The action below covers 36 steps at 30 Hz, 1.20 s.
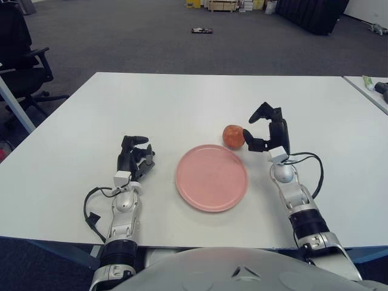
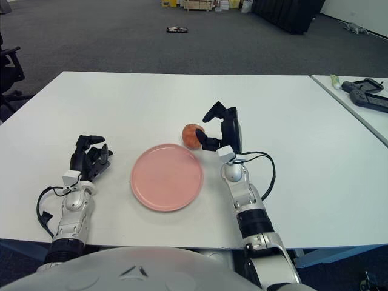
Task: Put the apple into the plate.
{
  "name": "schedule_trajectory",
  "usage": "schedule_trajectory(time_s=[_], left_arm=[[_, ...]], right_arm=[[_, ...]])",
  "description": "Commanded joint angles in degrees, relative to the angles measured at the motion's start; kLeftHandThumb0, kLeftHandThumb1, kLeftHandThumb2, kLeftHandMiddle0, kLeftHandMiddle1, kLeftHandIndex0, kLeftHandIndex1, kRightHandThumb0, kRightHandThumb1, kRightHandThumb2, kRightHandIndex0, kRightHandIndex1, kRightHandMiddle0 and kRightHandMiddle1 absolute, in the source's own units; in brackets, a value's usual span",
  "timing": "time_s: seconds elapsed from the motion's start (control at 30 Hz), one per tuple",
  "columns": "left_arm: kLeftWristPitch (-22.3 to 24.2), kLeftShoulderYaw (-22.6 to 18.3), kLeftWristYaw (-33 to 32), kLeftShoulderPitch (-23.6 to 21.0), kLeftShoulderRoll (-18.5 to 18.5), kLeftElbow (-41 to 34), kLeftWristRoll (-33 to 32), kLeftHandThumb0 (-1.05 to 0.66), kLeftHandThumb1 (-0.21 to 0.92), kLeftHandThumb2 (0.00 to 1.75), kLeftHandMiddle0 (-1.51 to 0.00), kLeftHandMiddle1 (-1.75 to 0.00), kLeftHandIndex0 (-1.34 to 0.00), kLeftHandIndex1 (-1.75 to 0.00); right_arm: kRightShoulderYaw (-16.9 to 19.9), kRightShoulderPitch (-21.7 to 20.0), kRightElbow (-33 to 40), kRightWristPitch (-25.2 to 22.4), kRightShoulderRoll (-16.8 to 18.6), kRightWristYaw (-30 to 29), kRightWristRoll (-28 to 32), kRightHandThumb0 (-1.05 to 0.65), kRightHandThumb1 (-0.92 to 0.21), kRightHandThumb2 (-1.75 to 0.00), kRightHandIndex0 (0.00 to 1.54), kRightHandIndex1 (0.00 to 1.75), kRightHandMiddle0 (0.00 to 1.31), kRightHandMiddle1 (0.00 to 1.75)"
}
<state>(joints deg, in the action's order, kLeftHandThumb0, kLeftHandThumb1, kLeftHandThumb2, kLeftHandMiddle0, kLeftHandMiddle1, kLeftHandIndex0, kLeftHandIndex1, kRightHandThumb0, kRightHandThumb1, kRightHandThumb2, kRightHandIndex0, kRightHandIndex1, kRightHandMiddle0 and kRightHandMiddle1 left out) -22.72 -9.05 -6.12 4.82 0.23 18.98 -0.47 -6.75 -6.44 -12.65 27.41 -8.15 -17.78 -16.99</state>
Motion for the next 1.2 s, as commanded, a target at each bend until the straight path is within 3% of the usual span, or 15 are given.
schedule_trajectory(time_s=[0.0, 0.3, 0.4, 0.43, 0.47, 0.5, 0.53, 0.6, 0.63, 0.7, 0.8, 0.83, 0.9, 1.0, 1.17], left_arm=[[0.7, 0.1, -0.1, -0.2, 0.1, 1.0, 0.1, -0.37, 0.73, 0.8, -0.55, -1.59, -0.31, -1.75], [0.3, 0.2, -0.1, -0.2, 0.0, 1.4, 0.1, -0.37, 0.72, 0.81, -0.58, -1.57, -0.32, -1.75], [0.2, 0.2, 0.0, -0.2, 0.0, 1.4, 0.0, -0.38, 0.71, 0.83, -0.59, -1.55, -0.32, -1.75], [0.3, 0.2, 0.0, -0.2, -0.1, 1.3, 0.0, -0.38, 0.71, 0.83, -0.59, -1.55, -0.32, -1.75], [0.5, 0.2, -0.1, -0.2, -0.1, 1.2, 0.1, -0.38, 0.7, 0.83, -0.59, -1.55, -0.32, -1.75], [0.8, 0.2, -0.2, -0.1, -0.1, 1.1, 0.1, -0.38, 0.7, 0.83, -0.59, -1.54, -0.33, -1.75], [0.9, 0.3, -0.3, -0.1, -0.1, 1.0, 0.2, -0.38, 0.7, 0.84, -0.59, -1.54, -0.33, -1.75], [1.0, 0.3, -0.3, 0.0, -0.2, 0.9, 0.2, -0.38, 0.7, 0.84, -0.59, -1.53, -0.33, -1.75], [1.1, 0.3, -0.3, 0.1, -0.2, 0.8, 0.2, -0.38, 0.7, 0.84, -0.59, -1.53, -0.33, -1.75], [1.1, 0.4, -0.4, 0.3, -0.2, 0.6, 0.3, -0.38, 0.7, 0.84, -0.59, -1.52, -0.33, -1.75], [1.2, 0.5, -0.4, 0.4, -0.3, 0.4, 0.4, -0.38, 0.7, 0.84, -0.59, -1.52, -0.33, -1.75], [1.2, 0.5, -0.3, 0.4, -0.3, 0.4, 0.3, -0.38, 0.7, 0.84, -0.59, -1.52, -0.33, -1.75], [1.0, 0.5, -0.2, 0.5, -0.3, 0.3, 0.3, -0.38, 0.7, 0.83, -0.6, -1.53, -0.33, -1.75], [0.8, 0.5, -0.3, 0.5, -0.3, 0.4, 0.3, -0.38, 0.7, 0.83, -0.6, -1.53, -0.33, -1.75], [0.4, 0.4, -0.6, 0.5, -0.4, 0.5, 0.5, -0.38, 0.7, 0.83, -0.61, -1.54, -0.33, -1.75]], right_arm=[[-0.1, 0.7, 2.9, 0.6, 0.3, 3.6, 2.9, -0.48, -0.29, -1.35, 1.27, 1.75, 0.63, 1.75], [0.2, 1.0, 5.4, -0.3, 1.0, 10.9, 7.8, -0.48, -0.28, -1.35, 1.2, 1.75, 0.63, 1.75], [0.4, 1.1, 6.0, -1.6, 1.2, 12.3, 8.3, -0.16, -0.19, -1.45, 0.9, 1.75, 0.56, 1.69], [0.5, 1.0, 5.2, -1.6, 1.2, 12.6, 8.3, -0.13, -0.19, -1.45, 0.87, 1.75, 0.56, 1.69], [0.5, 0.8, 3.8, -1.5, 0.9, 13.0, 7.9, -0.22, -0.35, -1.25, 0.56, 1.75, 0.48, 1.71], [0.4, 0.5, 2.7, -1.2, 0.5, 13.6, 7.5, -0.31, -0.38, -1.17, 0.45, 1.64, 0.38, 1.64], [0.3, 0.3, 2.0, -1.0, 0.2, 14.1, 7.2, -0.45, -0.4, -1.08, 0.29, 1.42, 0.25, 1.5], [0.2, 0.1, 1.8, -0.9, -0.4, 15.0, 6.6, -0.61, -0.44, -0.98, 0.12, 1.12, 0.1, 1.29], [-0.1, -0.1, 1.7, -1.0, -1.1, 15.7, 5.6, -0.65, -0.45, -0.95, 0.09, 1.02, 0.08, 1.22], [-0.6, -0.3, 1.7, -1.3, -2.4, 16.6, 3.7, -0.78, -0.53, -0.83, 0.04, 0.64, 0.03, 0.91], [-1.1, -0.7, 1.7, -2.0, -3.6, 17.0, 0.9, -0.88, -0.61, -0.72, 0.01, 0.3, 0.01, 0.55], [-1.5, -0.9, 1.9, -2.9, -4.1, 17.5, -0.3, -0.9, -0.62, -0.7, 0.01, 0.25, 0.01, 0.49], [-2.0, -1.2, 2.2, -4.1, -4.8, 18.2, -1.6, -0.96, -0.67, -0.62, 0.0, 0.1, 0.0, 0.2], [-2.5, -1.5, 2.7, -5.6, -5.2, 19.1, -2.5, -1.01, -0.71, -0.55, 0.0, 0.03, 0.0, 0.06], [-2.9, -1.8, 3.5, -7.5, -5.3, 20.2, -3.0, -1.02, -0.74, -0.46, 0.0, 0.0, 0.0, 0.01]])
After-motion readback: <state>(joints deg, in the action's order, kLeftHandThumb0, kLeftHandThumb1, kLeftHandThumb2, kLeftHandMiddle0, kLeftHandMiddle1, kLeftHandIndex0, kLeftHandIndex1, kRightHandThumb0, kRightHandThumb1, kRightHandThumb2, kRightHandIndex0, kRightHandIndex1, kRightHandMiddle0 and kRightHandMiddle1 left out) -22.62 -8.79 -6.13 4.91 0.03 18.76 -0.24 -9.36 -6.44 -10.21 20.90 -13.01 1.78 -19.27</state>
